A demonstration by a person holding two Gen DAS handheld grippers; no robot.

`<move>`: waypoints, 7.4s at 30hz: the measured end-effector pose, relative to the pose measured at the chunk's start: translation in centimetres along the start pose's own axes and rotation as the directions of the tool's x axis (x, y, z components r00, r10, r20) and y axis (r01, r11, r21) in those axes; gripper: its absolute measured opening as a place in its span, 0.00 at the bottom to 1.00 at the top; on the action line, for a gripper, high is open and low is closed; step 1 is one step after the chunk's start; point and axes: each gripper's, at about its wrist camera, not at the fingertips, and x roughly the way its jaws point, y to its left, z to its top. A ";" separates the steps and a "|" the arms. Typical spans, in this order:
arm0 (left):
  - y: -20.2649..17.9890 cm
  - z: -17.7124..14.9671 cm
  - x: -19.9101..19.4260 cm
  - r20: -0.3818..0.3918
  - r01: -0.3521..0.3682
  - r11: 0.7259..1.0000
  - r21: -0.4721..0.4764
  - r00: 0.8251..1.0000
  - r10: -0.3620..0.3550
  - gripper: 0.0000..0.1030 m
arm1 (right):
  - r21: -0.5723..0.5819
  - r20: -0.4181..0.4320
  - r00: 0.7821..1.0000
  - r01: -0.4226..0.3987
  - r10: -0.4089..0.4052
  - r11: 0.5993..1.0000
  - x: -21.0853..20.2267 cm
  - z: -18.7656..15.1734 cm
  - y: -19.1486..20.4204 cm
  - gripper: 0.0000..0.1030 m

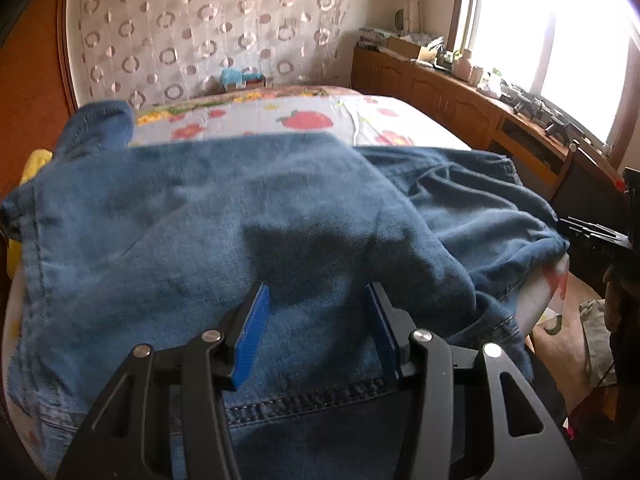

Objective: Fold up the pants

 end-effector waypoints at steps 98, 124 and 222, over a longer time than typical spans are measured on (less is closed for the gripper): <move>8.7 2.8 -8.0 0.172 -0.004 0.997 -0.082 0.985 0.018 0.51 | -0.438 -0.089 0.913 -0.395 0.398 0.808 -0.1 3.8 25.9 0.49; 9.6 1.1 -4.2 0.107 0.026 0.999 -0.046 0.994 -0.021 0.13 | -0.587 -0.223 0.864 -0.489 0.452 0.645 4.2 2.9 28.9 0.15; 10.2 -5.8 -6.3 0.076 -0.089 0.986 -0.144 0.992 0.100 0.51 | -0.257 -0.197 0.864 -0.502 0.464 0.826 8.2 5.5 25.4 0.60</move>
